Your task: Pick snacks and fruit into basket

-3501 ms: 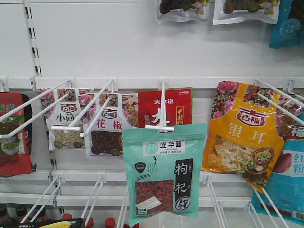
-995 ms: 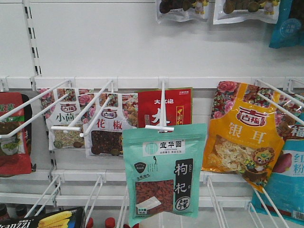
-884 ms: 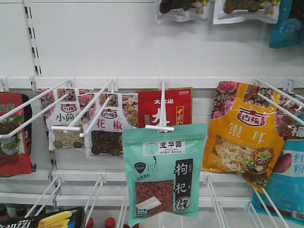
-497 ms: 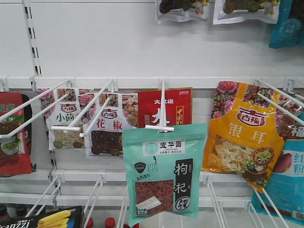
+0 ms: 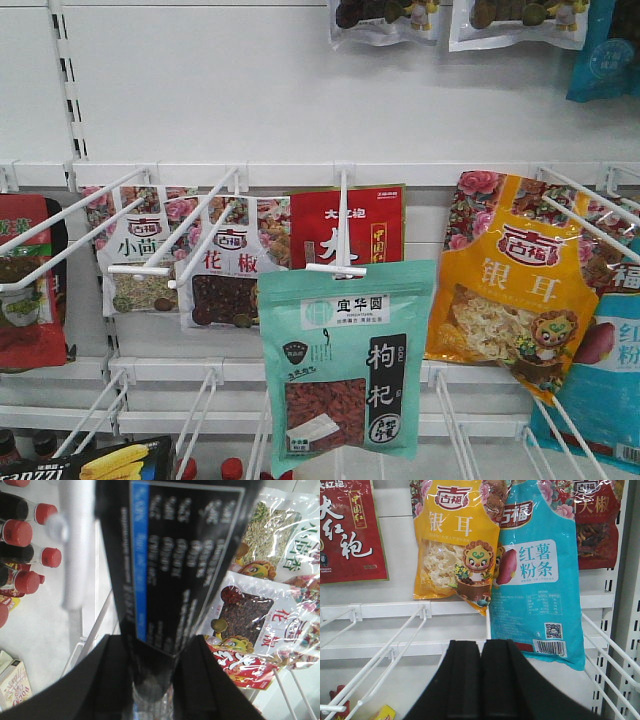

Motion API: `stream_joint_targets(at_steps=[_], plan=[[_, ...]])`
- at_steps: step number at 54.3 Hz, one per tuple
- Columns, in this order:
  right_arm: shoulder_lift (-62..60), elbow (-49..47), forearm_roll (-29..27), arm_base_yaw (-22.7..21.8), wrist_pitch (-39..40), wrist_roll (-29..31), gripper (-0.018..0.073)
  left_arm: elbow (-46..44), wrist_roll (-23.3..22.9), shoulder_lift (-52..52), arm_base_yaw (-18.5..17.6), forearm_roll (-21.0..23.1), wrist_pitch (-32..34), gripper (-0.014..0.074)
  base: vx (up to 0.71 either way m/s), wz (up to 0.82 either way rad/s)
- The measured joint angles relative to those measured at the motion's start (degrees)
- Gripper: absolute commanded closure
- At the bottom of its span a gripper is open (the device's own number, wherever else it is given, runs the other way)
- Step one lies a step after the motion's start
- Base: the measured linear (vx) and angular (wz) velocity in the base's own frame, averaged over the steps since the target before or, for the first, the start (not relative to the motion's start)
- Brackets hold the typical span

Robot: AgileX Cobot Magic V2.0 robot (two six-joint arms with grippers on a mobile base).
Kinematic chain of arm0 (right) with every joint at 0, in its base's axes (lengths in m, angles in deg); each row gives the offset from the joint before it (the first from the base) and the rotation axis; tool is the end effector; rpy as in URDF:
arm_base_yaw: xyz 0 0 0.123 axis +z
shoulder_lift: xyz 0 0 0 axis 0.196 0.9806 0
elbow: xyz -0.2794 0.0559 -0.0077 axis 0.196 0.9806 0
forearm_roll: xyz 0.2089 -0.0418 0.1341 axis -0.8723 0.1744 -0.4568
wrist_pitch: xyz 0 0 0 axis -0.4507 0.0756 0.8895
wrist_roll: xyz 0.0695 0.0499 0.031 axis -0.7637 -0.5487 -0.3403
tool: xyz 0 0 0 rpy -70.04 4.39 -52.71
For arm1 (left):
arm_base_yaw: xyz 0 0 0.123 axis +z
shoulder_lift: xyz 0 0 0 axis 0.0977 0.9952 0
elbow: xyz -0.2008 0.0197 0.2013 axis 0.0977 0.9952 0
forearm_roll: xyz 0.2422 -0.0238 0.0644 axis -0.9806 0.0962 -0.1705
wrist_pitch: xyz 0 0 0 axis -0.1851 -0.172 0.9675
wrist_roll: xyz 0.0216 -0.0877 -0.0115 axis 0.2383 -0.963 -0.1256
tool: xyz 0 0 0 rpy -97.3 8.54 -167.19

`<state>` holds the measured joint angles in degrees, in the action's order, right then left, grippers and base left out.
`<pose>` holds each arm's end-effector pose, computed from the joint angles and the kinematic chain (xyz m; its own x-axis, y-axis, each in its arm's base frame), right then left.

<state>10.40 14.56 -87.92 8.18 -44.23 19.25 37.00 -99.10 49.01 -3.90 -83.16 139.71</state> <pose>0.0590 -0.0033 0.2008 0.0282 0.0523 -0.9982 0.0535 0.9971 0.0537 0.1870 -0.0374 0.1551 -0.1934 -0.9584 0.2101 -0.1938 -0.1726 -0.9657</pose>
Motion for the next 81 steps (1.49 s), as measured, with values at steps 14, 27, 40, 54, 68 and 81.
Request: stream_joint_targets(at_steps=[14, 27, 40, 54, 68, 81], plan=[[0.0, 0.0, 0.0, 0.0, 0.0, 0.0, 0.0568, 0.0, 3.3, -3.8, 0.0, -1.6, -2.2, 0.0602, 0.0, 0.0], [0.0, 0.0, 0.0, 0.0, 0.0, 0.0, 0.0568, 0.2, 5.7, -9.4, 0.0, -2.1, -3.1, 0.0599, 0.0, 0.0], [0.0, 0.0, 0.0, 0.0, 0.0, 0.0, 0.0568, 0.2, 12.1, -14.7, 0.0, -7.2, -3.2, 0.0596, 0.0, 0.0], [0.0, 0.0, 0.0, 0.0, 0.0, 0.0, 0.0568, 0.2, 23.1, -19.8, 0.0, -15.3, -3.2, 0.0596, 0.0, 0.0], [0.0, 0.0, 0.0, 0.0, 0.0, 0.0, 0.0568, 0.3, 33.9, -24.8, 0.0, -16.7, -3.2, 0.0596, 0.0, 0.0], [0.0, 0.0, 0.0, 0.0, 0.0, 0.0, 0.0568, 0.6, 41.0, -31.3, 0.0, -19.1, -5.0, 0.0596, 0.0, 0.0]])
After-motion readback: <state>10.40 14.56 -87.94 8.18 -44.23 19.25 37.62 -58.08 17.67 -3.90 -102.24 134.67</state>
